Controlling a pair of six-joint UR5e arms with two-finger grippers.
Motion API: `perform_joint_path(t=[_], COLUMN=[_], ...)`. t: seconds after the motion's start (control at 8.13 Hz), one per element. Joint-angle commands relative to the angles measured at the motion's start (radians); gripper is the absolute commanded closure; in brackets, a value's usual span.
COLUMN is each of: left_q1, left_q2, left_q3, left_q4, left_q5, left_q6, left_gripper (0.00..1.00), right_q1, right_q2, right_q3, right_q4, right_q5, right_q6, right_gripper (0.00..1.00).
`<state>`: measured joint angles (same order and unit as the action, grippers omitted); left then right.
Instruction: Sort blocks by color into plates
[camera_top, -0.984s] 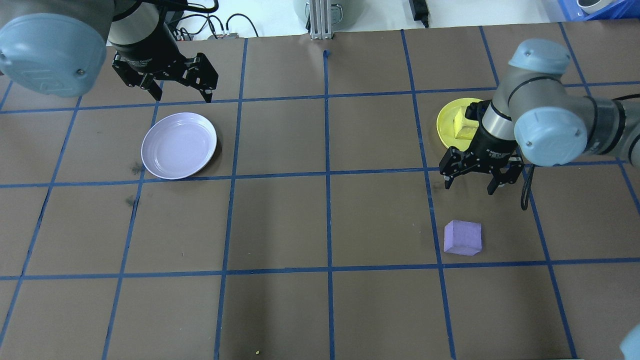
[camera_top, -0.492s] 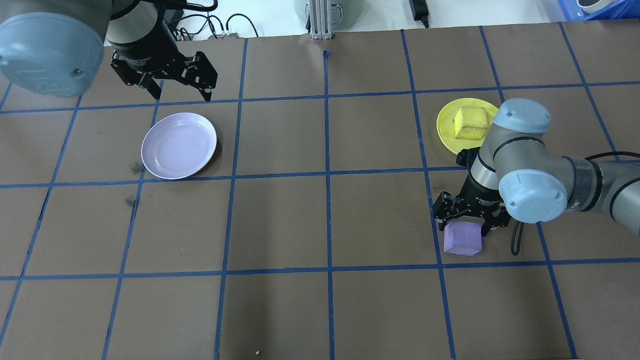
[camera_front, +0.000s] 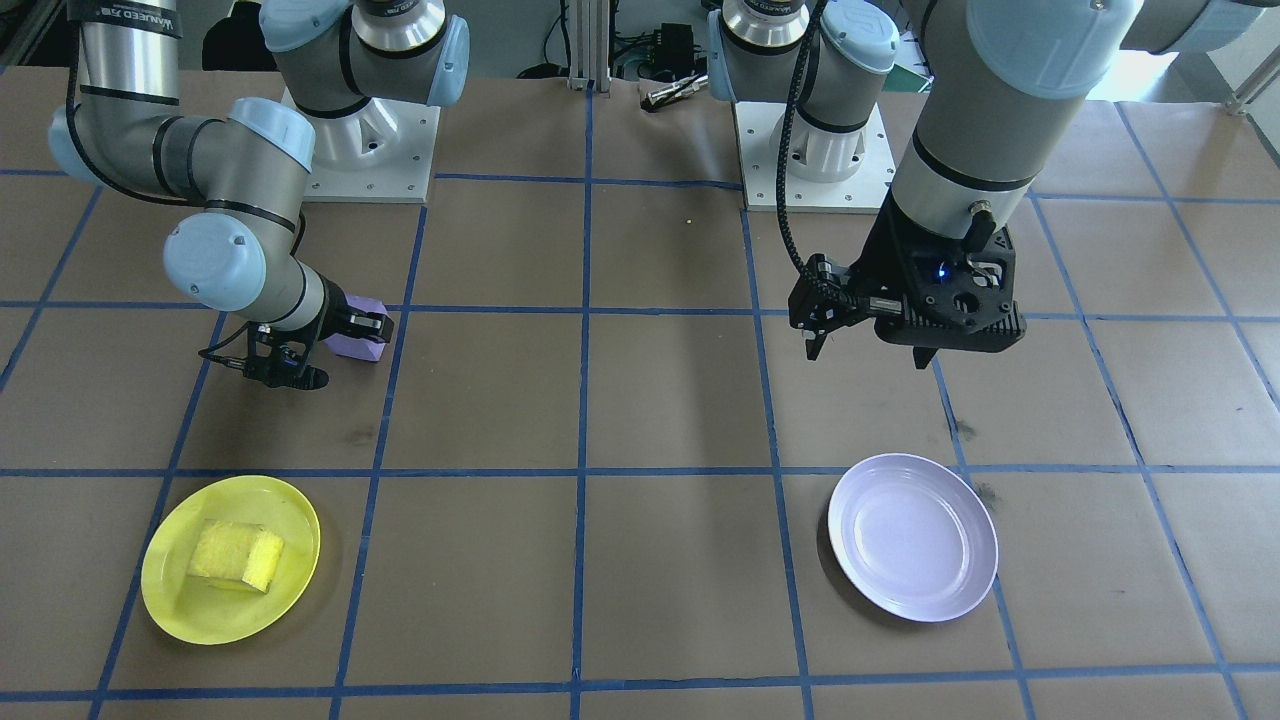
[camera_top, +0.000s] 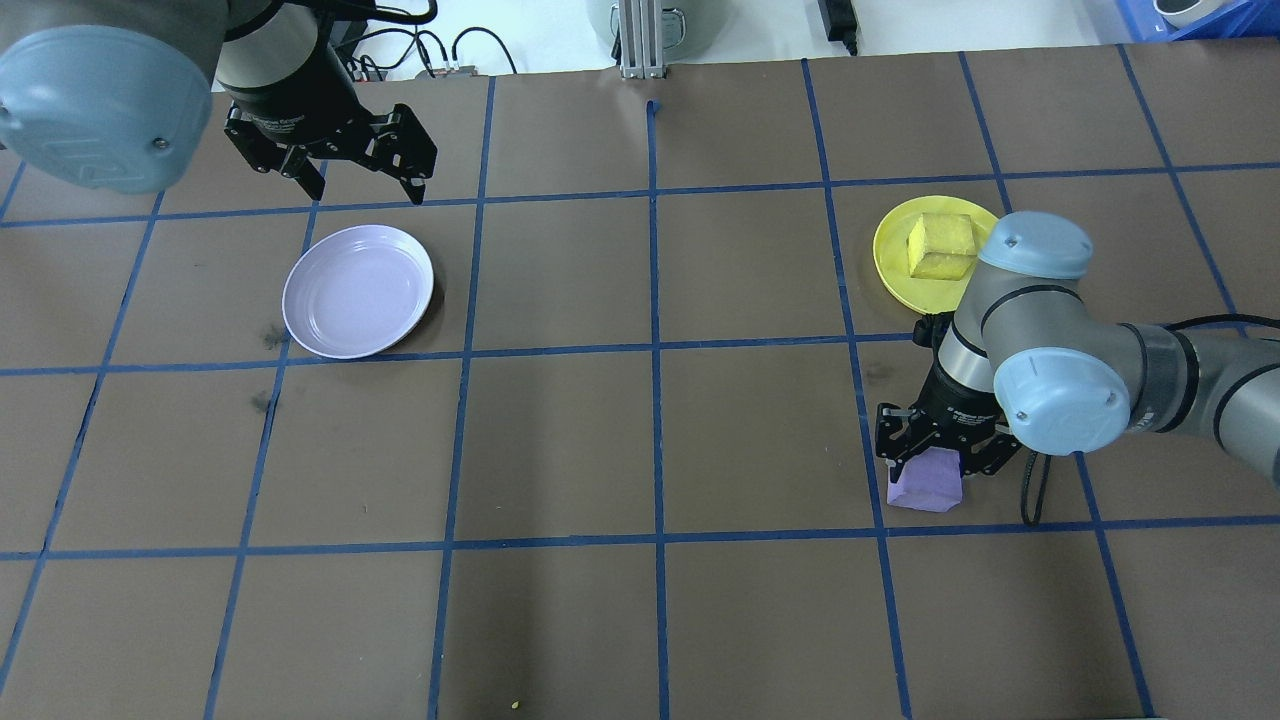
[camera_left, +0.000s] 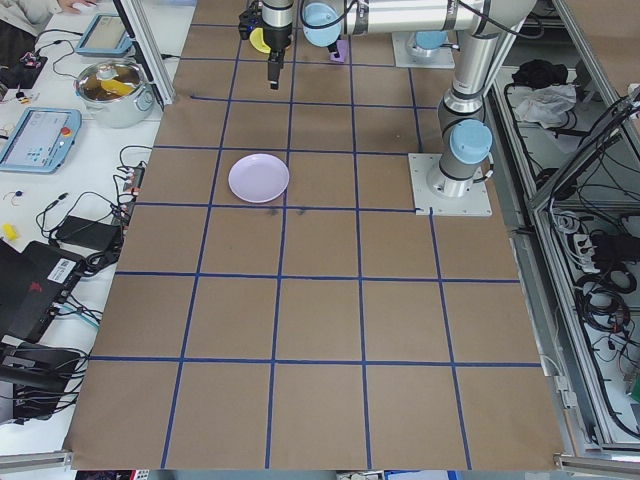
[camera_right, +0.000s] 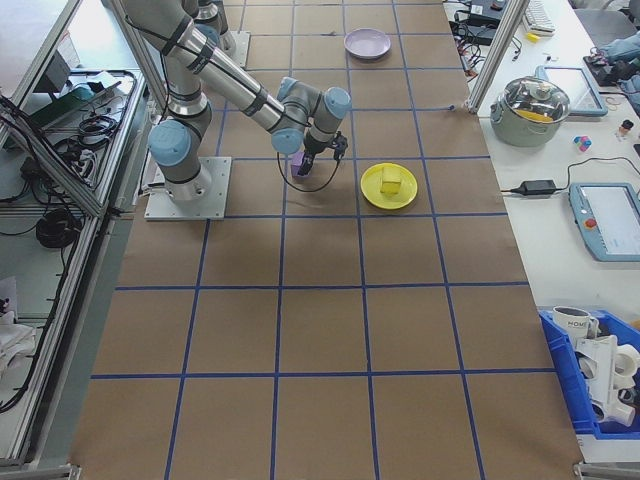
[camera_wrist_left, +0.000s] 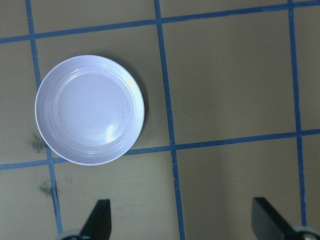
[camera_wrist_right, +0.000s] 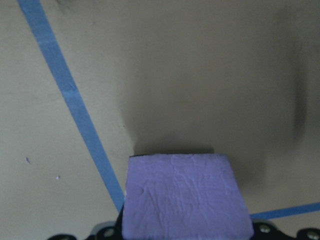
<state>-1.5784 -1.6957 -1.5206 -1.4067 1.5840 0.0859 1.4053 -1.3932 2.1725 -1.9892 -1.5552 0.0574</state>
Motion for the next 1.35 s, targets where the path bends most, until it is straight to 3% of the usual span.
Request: perform_joint_path(t=[0.0, 0.37, 0.74, 0.86, 0.98, 1.11, 1.23], left_q1=[0.000, 0.000, 0.000, 0.000, 0.000, 0.000, 0.000], left_q2=[-0.002, -0.002, -0.002, -0.002, -0.002, 0.001, 0.001], left_q3=[0.000, 0.000, -0.001, -0.001, -0.001, 0.000, -0.001], left_q4=[0.000, 0.000, 0.000, 0.000, 0.000, 0.000, 0.000], left_q5=[-0.001, -0.001, 0.002, 0.002, 0.001, 0.001, -0.004], left_q6=[0.000, 0.000, 0.000, 0.000, 0.000, 0.000, 0.000], left_gripper=[0.00, 0.00, 0.00, 0.00, 0.00, 0.00, 0.00], right_q1=[0.097, 0.358, 0.587, 0.644, 0.659, 0.663, 0.663], right_q2=[0.002, 0.080, 0.305, 0.380, 0.411, 0.416, 0.410], right_q3=[-0.098, -0.284, -0.532, -0.606, -0.626, -0.623, -0.623], right_q4=[0.059, 0.049, -0.031, -0.069, -0.081, -0.086, -0.085], right_q5=[0.044, 0.139, 0.191, 0.213, 0.211, 0.204, 0.202], right_q6=[0.130, 0.477, 0.775, 0.841, 0.851, 0.846, 0.837], right_gripper=[0.88, 0.86, 0.84, 0.75, 0.72, 0.35, 0.20])
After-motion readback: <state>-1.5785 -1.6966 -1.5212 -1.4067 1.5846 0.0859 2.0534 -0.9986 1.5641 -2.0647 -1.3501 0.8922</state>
